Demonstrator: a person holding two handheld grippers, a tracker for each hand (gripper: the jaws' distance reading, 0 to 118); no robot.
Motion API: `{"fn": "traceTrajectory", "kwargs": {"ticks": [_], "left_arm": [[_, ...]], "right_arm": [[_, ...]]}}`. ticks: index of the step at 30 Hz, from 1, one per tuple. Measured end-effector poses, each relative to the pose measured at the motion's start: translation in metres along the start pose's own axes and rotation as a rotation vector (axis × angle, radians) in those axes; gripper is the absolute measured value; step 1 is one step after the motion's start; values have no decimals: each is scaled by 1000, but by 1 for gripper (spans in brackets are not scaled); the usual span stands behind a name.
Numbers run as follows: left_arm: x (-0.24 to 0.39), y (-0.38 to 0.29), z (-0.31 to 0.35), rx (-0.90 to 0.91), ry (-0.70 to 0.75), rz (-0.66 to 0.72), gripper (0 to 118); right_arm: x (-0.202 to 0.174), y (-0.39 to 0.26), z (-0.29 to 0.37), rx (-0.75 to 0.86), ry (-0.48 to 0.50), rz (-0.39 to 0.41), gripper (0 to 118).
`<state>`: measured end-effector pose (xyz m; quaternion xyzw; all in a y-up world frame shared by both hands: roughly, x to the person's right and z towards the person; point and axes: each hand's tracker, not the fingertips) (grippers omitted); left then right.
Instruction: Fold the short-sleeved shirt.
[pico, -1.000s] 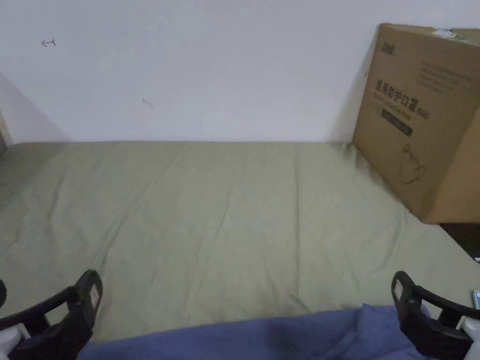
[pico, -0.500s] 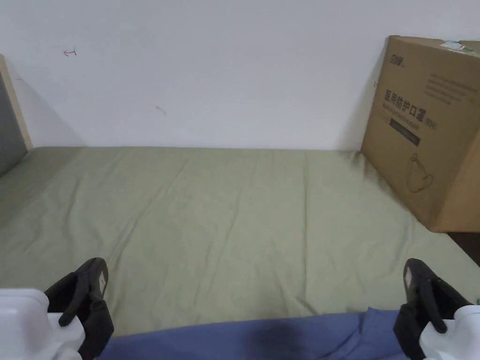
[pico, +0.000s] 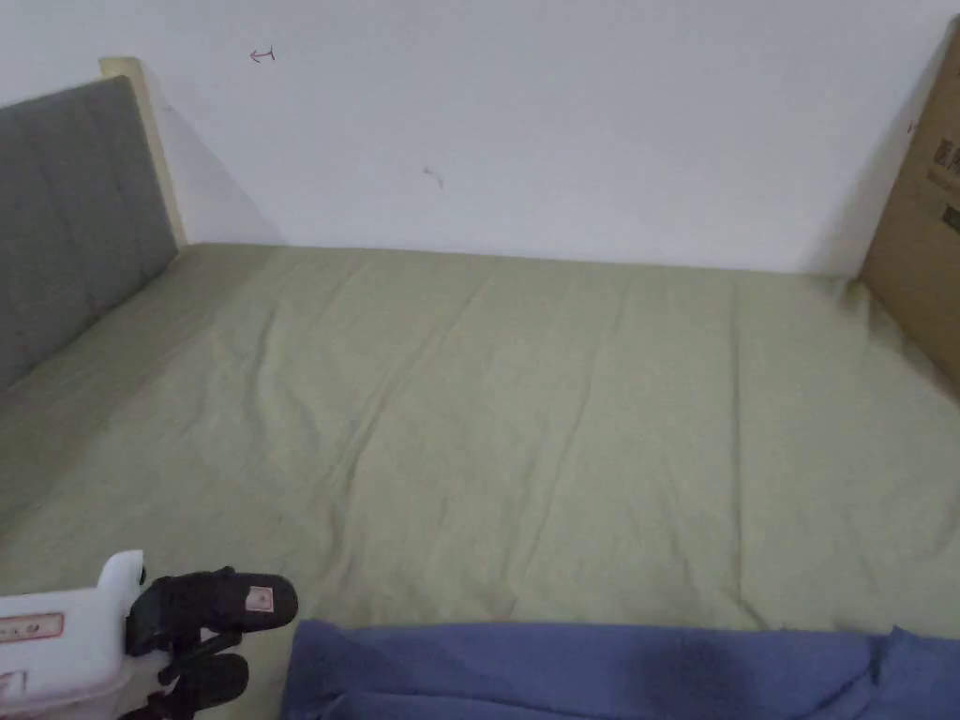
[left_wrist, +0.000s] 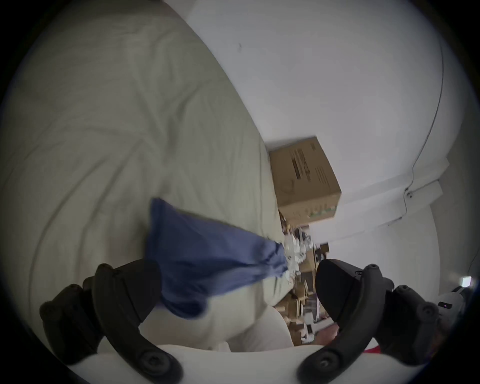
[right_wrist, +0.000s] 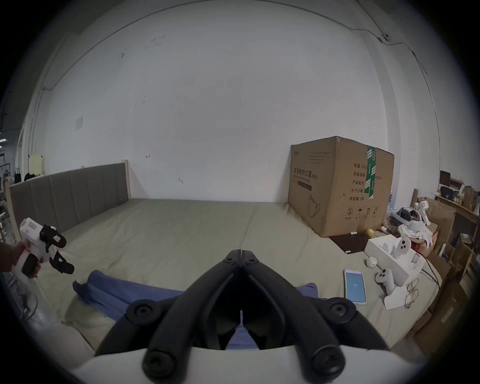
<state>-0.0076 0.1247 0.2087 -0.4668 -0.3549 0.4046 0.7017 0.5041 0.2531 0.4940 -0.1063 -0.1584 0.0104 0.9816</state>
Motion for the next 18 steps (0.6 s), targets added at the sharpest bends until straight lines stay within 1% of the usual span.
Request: {"fn": "traceTrajectory", "kwargs": {"ticks": [2, 5, 6, 8, 9, 10, 11, 12, 13, 14, 15, 16, 17, 18], "left_arm": [[-22, 5, -6, -1, -5, 38, 118], [-53, 1, -21, -37, -44, 160, 118], [-64, 0, -32, -72, -73, 198, 118], [-75, -12, -57, -227, -186, 294, 117], [-73, -15, -69, -249, -247, 289, 118], [-68, -16, -78, -259, -276, 278, 117], [-62, -14, -87, -256, -263, 234, 112], [-66, -8, -91, -230, -203, 189, 95], [-65, -6, -95, -201, -117, 152, 47], [-64, -5, -97, -169, -27, 106, 3], [-63, -7, -106, -156, 156, 55, 3], [-79, -16, -106, -160, 347, 21, 3], [-67, -20, -106, -80, 52, 109, 3], [-62, -17, -109, -106, 134, 83, 3]], "right_arm": [[0, 1, -3, -13, -4, 24, 0], [-2, 0, -4, -26, -6, 55, 0], [-3, 0, -6, -32, -7, 62, 0], [-4, -4, -8, -52, -4, 67, 0], [-5, -4, -12, -67, 0, 65, 0], [-6, -5, -14, -79, 4, 60, 0], [-8, -7, -14, -90, 8, 56, 0], [-9, -8, -16, -97, 12, 52, 0], [-11, -9, -18, -101, 15, 49, 0], [-12, -9, -19, -103, 19, 46, 0], [-14, -11, -19, -104, 26, 43, 0], [-16, -12, -18, -106, 33, 41, 0], [-18, -12, -20, -110, 40, 42, 0], [-19, -12, -20, -113, 47, 45, 0]]}}
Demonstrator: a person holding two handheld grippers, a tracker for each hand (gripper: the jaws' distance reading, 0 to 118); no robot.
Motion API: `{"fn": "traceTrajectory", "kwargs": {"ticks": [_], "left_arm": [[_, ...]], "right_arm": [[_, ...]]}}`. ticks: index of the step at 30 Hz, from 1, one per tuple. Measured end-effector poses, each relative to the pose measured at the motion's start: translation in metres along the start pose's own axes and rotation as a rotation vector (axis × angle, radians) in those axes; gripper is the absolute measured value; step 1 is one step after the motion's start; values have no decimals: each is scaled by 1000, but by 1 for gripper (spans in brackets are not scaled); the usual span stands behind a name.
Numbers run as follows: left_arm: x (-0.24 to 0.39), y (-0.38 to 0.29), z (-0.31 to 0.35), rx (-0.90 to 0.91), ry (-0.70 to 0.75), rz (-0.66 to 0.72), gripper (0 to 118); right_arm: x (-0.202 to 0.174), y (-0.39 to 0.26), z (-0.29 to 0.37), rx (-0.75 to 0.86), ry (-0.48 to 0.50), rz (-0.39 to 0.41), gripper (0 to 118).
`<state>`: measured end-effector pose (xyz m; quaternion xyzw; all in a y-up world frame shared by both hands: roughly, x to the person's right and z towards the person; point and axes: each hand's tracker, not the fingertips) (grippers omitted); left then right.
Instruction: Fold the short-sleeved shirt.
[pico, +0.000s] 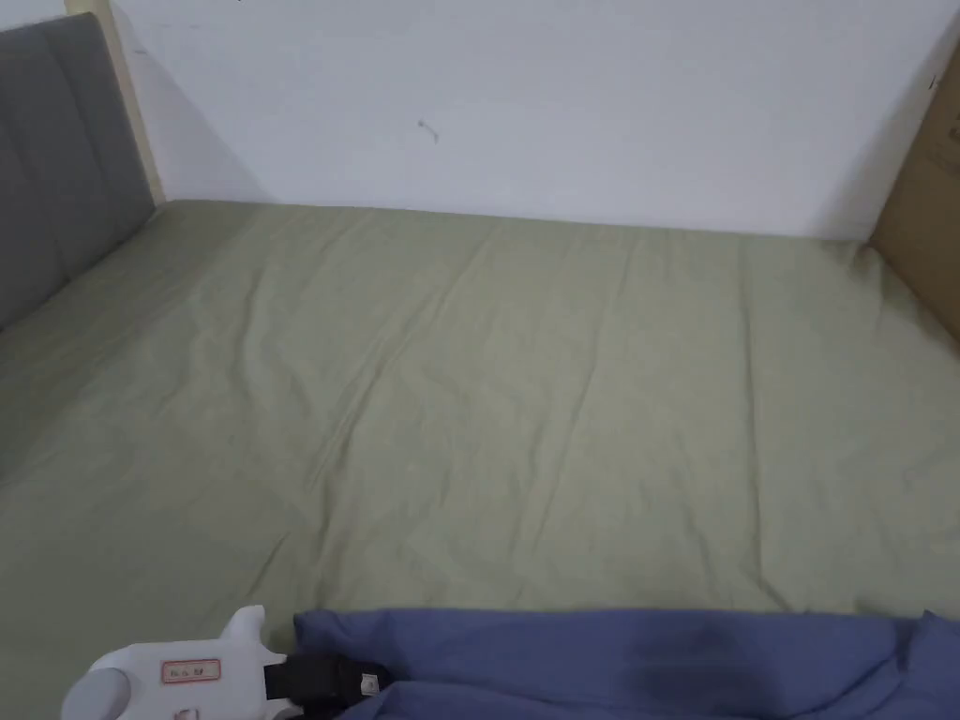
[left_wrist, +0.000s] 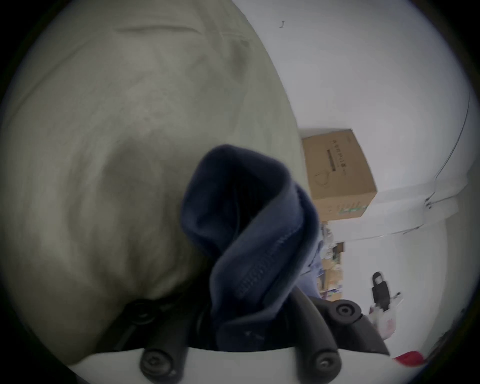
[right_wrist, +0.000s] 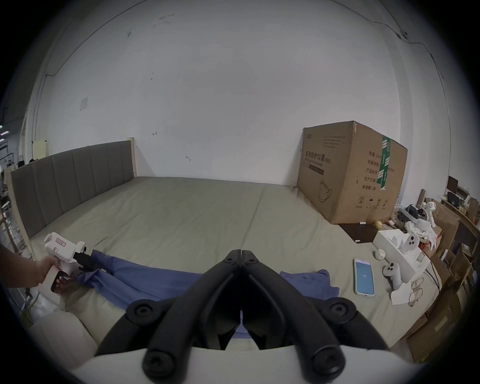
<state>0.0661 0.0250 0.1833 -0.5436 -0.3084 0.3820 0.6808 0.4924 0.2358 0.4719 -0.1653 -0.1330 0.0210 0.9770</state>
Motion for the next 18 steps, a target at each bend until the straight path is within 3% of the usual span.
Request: {"fn": "traceTrajectory", "kwargs": {"ticks": [6, 11, 12, 15, 18], "left_arm": [[54, 4, 51, 21, 225, -263, 3], [93, 11, 94, 128, 853, -486, 4], [97, 10, 95, 124, 920, -526, 4], [116, 4, 83, 96, 834, -497, 4], [150, -9, 43, 68, 624, -465, 4]], "right_arm": [[-1, -1, 3, 2, 35, 25, 0], [4, -3, 8, 10, 54, -12, 0], [5, -4, 9, 9, 56, -19, 0], [8, -10, 15, 6, 60, -28, 0], [14, -13, 20, 0, 55, -35, 0]]}}
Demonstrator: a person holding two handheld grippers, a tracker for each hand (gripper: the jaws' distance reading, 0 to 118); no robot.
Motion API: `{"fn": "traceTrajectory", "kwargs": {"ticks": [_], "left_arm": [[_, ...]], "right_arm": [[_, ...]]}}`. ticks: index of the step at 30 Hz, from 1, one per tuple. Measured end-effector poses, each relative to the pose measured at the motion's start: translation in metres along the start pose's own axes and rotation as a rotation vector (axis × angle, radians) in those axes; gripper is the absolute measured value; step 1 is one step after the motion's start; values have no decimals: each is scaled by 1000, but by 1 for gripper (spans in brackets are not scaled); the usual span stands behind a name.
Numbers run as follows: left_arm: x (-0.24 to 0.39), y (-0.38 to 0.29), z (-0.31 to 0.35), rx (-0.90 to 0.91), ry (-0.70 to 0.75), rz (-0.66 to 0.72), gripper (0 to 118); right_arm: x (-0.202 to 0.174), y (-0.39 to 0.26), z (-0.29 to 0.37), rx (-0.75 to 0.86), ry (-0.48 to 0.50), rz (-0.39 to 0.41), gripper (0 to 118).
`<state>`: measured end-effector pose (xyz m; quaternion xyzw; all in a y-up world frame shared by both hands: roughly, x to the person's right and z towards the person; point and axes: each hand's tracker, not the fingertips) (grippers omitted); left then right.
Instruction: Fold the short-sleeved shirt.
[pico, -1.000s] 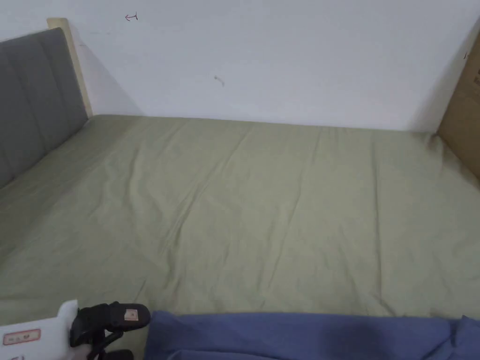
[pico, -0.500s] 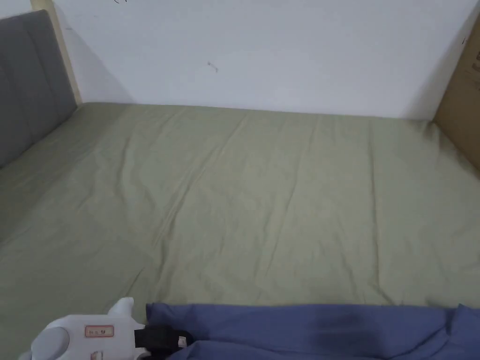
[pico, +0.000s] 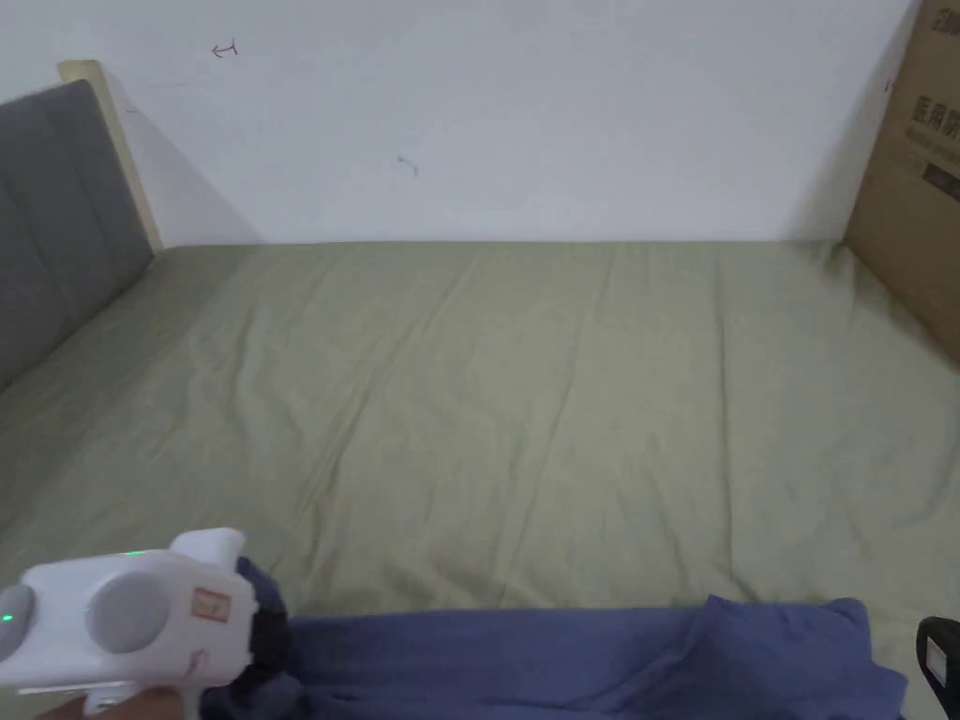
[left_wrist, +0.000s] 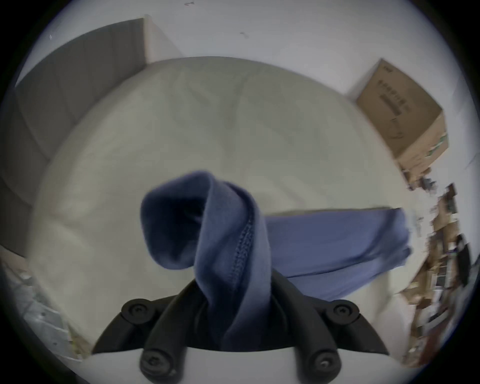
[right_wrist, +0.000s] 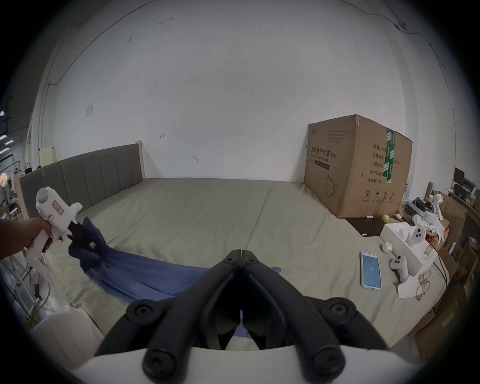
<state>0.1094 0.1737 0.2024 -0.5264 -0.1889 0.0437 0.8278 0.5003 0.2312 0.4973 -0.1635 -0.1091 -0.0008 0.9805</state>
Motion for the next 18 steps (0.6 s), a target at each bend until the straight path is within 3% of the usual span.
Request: {"fn": "traceTrajectory", "kwargs": {"ticks": [5, 6, 7, 8, 9, 18], "left_arm": [[109, 6, -56, -138, -355, 53, 9], [126, 5, -66, -182, -415, 87, 23], [139, 6, -74, -197, -451, 87, 54], [153, 8, -83, -220, -481, 78, 100], [161, 9, -88, -229, -474, 75, 118], [108, -2, -40, -34, -214, -27, 111]], "right_arm": [[16, -2, 11, -8, -29, -32, 0], [19, -3, 12, -12, -35, -39, 0], [22, -3, 12, -16, -39, -44, 0], [25, -4, 12, -21, -44, -49, 0], [27, -5, 12, -29, -51, -53, 0], [34, -13, 6, -42, -44, -106, 0]]}}
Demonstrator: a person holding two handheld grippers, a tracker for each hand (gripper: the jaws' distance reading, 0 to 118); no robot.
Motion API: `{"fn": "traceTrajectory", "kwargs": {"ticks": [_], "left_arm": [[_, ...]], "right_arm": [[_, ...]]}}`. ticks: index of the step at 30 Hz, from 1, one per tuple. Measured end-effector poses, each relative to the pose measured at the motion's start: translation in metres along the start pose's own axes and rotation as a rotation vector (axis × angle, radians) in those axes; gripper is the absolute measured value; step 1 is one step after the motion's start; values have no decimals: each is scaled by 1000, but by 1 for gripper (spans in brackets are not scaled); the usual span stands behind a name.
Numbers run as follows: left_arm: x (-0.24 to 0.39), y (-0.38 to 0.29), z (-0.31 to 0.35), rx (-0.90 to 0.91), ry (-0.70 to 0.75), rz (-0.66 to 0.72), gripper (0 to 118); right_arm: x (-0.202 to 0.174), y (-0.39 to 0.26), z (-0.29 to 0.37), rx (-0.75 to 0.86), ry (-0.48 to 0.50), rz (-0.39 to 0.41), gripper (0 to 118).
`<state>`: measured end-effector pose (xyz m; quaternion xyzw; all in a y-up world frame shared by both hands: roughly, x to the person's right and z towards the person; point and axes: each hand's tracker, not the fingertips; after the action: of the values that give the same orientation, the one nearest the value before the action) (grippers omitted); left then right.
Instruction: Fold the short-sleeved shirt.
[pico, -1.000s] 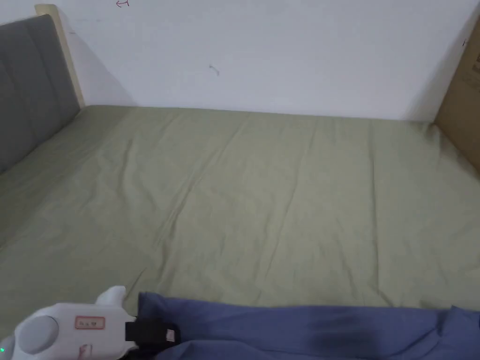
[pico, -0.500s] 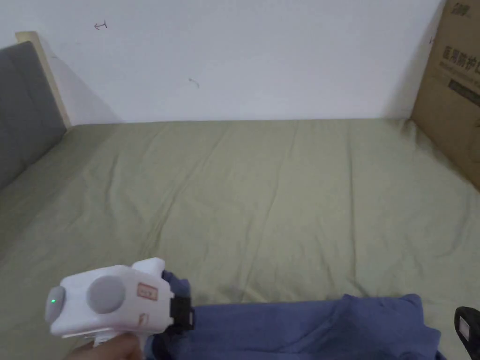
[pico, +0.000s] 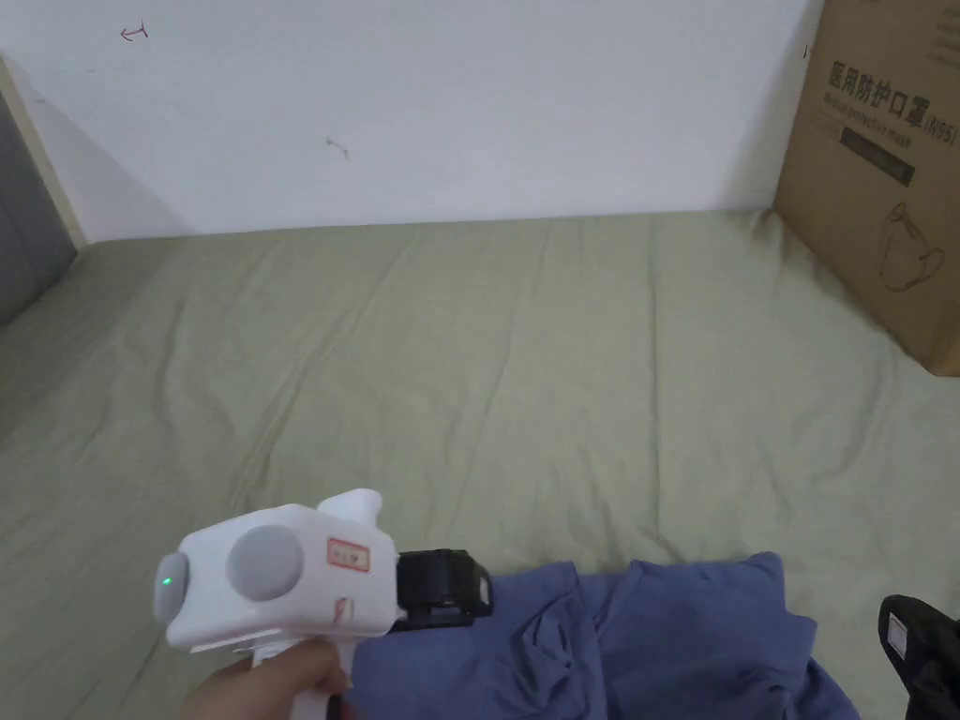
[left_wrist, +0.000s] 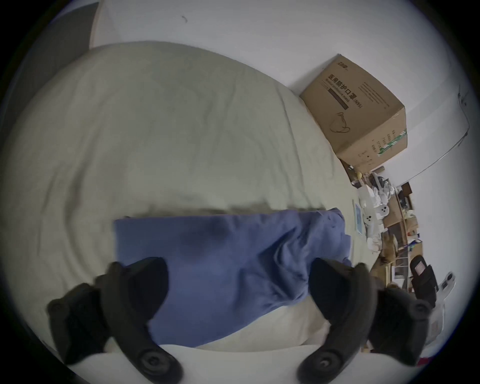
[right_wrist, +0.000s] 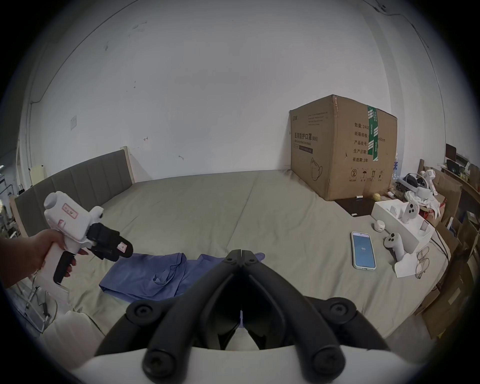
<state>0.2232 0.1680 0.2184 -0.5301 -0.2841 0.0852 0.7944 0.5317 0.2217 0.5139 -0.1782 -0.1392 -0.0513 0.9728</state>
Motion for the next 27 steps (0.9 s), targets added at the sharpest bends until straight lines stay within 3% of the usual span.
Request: {"fn": "traceTrajectory", "kwargs": {"ticks": [1, 3, 4, 15, 16, 18, 20, 23, 27], "left_arm": [[-1, -4, 5, 46, -7, -21, 99], [8, -5, 4, 84, 33, -84, 19], [15, -6, -1, 81, 61, -105, 0], [108, -26, -109, -154, -49, -275, 0], [116, -28, -103, -135, -99, -309, 0], [122, -32, -89, -173, -453, -273, 0], [120, -33, -72, -211, -718, -227, 0], [92, -22, -41, -115, -613, -209, 0], [-3, -4, -14, -39, -496, -14, 5]], "right_arm": [[-1, -1, -1, 0, 4, -1, 0], [-1, -1, -2, 1, 15, -4, 0], [-1, -1, -2, 0, 18, -4, 0], [16, 4, -1, -25, 5, -48, 0], [18, 5, -2, -28, 3, -47, 0], [20, 4, -4, -32, -6, -40, 0], [21, 4, -5, -38, -4, -40, 0], [19, 5, -5, -38, 5, -35, 0], [15, 6, -4, -35, 16, -24, 0]]}}
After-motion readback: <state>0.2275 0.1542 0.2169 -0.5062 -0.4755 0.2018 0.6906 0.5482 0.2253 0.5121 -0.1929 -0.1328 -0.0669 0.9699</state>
